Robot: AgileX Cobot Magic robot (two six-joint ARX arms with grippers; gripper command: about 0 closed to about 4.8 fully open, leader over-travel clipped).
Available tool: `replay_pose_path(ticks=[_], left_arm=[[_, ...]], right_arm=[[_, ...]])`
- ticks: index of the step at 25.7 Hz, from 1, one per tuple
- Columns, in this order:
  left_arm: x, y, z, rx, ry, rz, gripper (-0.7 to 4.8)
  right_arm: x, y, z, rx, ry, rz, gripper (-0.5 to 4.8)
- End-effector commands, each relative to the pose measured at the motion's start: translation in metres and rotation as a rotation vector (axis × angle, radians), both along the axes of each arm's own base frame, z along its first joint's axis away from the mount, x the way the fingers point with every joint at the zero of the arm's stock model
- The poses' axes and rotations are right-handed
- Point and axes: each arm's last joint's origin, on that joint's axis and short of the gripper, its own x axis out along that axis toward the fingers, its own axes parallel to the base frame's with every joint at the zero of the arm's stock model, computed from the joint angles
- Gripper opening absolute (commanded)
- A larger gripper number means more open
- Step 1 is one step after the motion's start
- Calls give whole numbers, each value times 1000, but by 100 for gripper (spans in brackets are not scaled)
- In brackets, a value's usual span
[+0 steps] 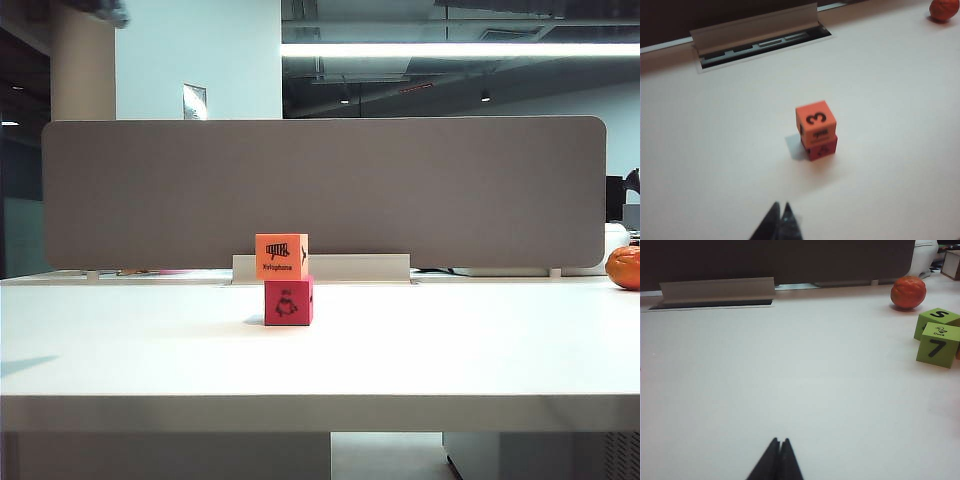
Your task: Stack one letter block on top of another letter block.
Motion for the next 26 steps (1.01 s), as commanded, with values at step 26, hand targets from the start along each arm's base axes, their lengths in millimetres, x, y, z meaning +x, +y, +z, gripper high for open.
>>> replay_pose_path(ticks=[26], left_arm=[[-61, 46, -72, -82, -144, 300, -6]], right_arm=[[0, 0, -1, -3, -7, 0, -1]])
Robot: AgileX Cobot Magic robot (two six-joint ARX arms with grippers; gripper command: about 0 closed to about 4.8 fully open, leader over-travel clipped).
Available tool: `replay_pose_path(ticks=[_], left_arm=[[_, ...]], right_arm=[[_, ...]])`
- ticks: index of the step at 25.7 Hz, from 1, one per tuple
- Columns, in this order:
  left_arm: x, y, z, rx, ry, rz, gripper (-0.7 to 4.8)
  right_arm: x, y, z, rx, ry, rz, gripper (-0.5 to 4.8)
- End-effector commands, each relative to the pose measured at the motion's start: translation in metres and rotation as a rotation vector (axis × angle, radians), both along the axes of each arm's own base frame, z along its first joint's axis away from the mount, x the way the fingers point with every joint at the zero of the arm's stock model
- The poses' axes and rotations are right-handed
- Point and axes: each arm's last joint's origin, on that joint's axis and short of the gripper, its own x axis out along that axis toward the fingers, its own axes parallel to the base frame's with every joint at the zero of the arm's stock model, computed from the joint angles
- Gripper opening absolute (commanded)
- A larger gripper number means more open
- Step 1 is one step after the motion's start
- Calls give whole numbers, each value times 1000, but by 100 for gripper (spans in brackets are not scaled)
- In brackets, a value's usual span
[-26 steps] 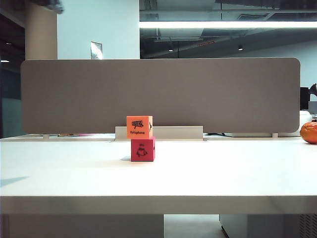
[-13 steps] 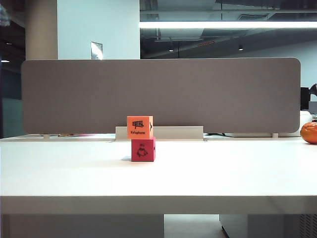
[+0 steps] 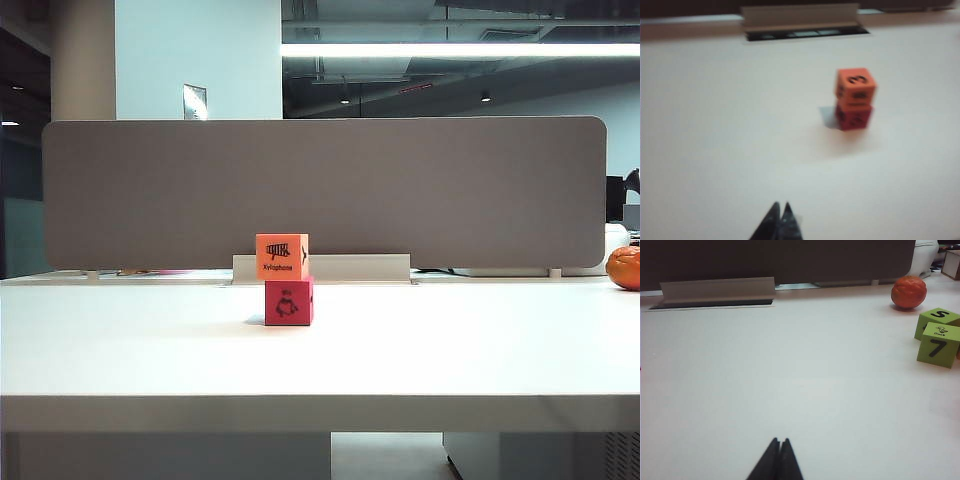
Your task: Stack one letter block on top of another letter block.
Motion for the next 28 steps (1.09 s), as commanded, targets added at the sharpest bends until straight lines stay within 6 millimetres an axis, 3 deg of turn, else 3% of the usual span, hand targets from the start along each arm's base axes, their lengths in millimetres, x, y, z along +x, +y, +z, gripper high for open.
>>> replay_pose_path(ticks=[1, 5, 10, 18, 28], left_arm=[[7, 10, -3, -6, -86, 156, -6], [17, 36, -31, -73, -121, 219, -6], [10, 51, -46, -91, -206, 307, -6], [-2, 56, -56, -89, -297, 360, -6], [-6, 55, -87, -91, -380, 351, -6]], right_arm=[[0, 0, -1, -3, -7, 0, -1], [0, 0, -1, -3, -2, 0, -1], [0, 0, -1, -3, -2, 0, -1], [0, 0, -1, -3, -1, 0, -1], [0, 0, -2, -3, 4, 0, -1]])
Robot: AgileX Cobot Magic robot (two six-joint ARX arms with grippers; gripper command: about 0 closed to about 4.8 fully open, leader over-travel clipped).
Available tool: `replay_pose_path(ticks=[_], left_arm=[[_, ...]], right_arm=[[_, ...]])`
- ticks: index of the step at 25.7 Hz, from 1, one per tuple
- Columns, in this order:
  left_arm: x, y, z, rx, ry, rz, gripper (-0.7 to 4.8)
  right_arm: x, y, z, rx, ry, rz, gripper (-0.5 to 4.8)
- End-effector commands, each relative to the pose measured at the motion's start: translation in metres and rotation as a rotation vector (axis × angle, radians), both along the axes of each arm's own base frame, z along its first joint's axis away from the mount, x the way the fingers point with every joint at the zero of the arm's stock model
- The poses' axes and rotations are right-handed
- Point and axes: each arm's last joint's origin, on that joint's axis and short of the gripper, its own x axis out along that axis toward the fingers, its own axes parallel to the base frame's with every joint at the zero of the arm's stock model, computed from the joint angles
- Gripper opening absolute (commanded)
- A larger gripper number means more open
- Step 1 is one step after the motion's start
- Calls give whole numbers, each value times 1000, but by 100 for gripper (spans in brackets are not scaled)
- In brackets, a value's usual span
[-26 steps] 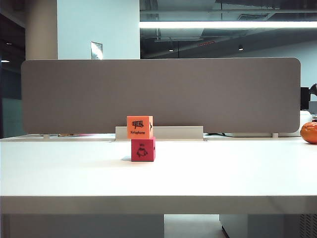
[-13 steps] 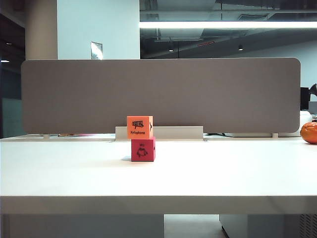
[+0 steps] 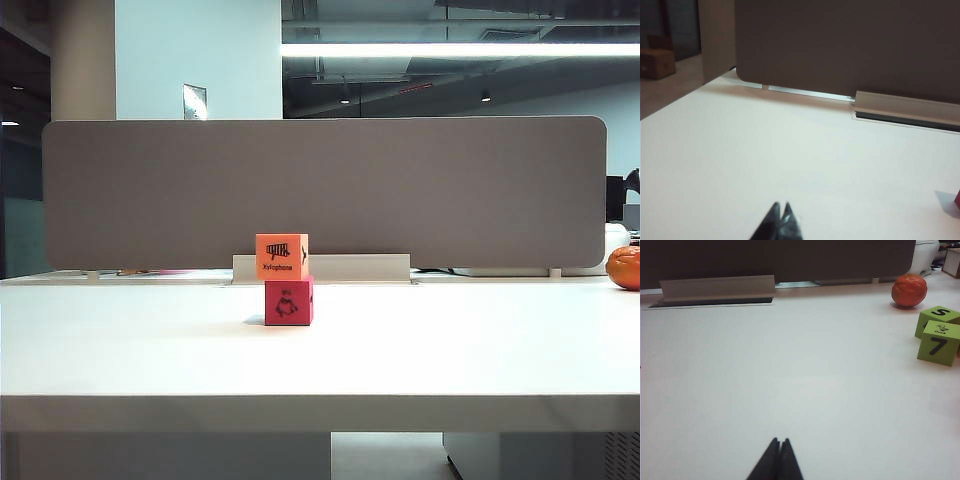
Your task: Stack one letter block on top of another letter block.
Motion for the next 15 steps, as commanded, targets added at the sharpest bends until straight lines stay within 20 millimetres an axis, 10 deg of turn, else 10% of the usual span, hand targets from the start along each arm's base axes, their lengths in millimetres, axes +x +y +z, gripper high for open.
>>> replay_pose_path(ticks=[1, 15], left_arm=[[0, 0, -6, 6, -22, -2, -6], [2, 0, -12, 5, -5, -3, -5]], right_arm=[[0, 0, -1, -3, -2, 0, -1], [0, 0, -1, -3, -2, 0, -1]])
